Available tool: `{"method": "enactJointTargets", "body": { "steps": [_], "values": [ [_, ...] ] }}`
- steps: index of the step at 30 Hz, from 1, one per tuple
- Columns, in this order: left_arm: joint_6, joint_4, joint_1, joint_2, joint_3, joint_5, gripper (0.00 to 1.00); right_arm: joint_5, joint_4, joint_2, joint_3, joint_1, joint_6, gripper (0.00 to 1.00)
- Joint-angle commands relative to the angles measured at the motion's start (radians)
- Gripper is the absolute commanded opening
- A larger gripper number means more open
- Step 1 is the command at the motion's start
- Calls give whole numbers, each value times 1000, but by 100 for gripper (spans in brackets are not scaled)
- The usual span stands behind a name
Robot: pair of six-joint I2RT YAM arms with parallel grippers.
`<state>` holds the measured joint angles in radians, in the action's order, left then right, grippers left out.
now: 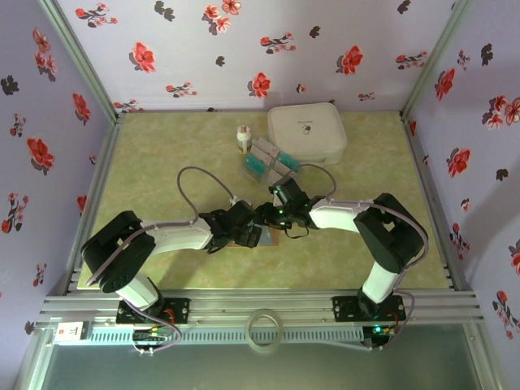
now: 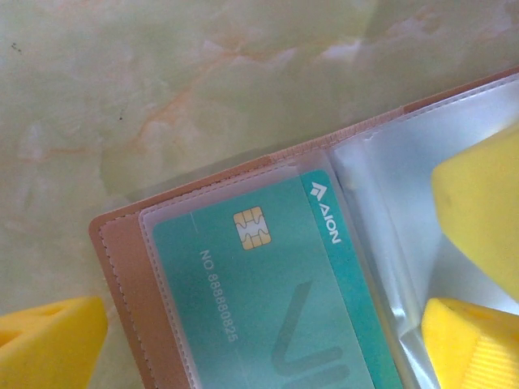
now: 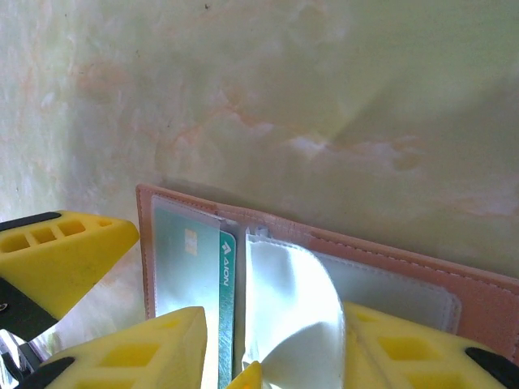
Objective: Put the credit cards into the card holder
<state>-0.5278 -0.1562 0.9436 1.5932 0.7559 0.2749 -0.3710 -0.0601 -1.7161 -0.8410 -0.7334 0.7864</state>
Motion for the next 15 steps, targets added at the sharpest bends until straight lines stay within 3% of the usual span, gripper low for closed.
{"method": "enactJointTargets", "body": {
  "steps": [1,15],
  "values": [
    [7,-28,6,-29,-8,41,100,-14,0,31,-18,-11,8,44],
    [-1,-111,-144,-418,-60,72,100,11,51,26,-98,-98,17,49]
  ]
}}
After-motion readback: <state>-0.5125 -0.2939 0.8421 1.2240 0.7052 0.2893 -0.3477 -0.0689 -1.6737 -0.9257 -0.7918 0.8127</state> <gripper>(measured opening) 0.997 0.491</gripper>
